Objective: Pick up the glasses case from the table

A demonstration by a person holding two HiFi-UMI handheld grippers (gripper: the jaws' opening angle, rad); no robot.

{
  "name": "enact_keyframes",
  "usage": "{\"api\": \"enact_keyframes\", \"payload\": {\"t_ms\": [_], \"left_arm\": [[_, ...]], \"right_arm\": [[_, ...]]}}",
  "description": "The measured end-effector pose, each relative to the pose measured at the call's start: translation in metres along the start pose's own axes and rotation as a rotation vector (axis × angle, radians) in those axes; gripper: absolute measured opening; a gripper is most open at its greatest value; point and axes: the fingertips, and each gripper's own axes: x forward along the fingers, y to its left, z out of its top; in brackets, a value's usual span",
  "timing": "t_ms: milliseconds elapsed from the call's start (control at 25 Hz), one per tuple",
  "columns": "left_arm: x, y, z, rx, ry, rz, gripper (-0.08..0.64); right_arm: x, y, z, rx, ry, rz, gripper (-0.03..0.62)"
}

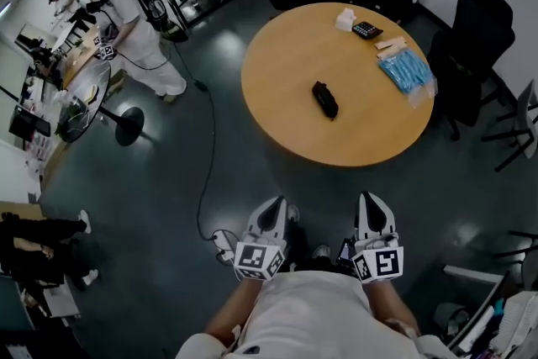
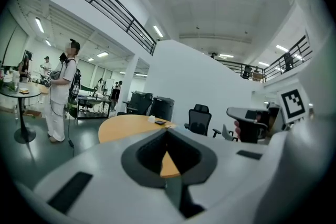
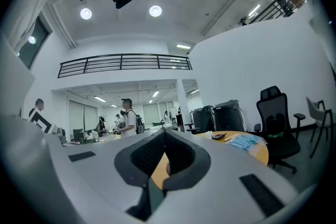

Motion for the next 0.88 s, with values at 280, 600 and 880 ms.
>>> {"api": "enact_keyframes", "payload": {"t_ms": [280,600,880], "left_arm": [[0.090,0.014,0.000,-0.013,0.017,-0.081,0.008],[0.231,0.056,0.040,0.054,0.036,-0.248,0.006],[0.311,0.061,0.043,0.248,0.121,-0.510,0.006]], "right_arm": [[0.048,-0.039,-0.008,0.001,0.002,-0.052,0.015],[0.152,-0.080,0.008,-0.013,-0.009,-0.123,0.015],[0.222,-0.094,0.016,-0.013,0.006,-0.158,0.015]]}}
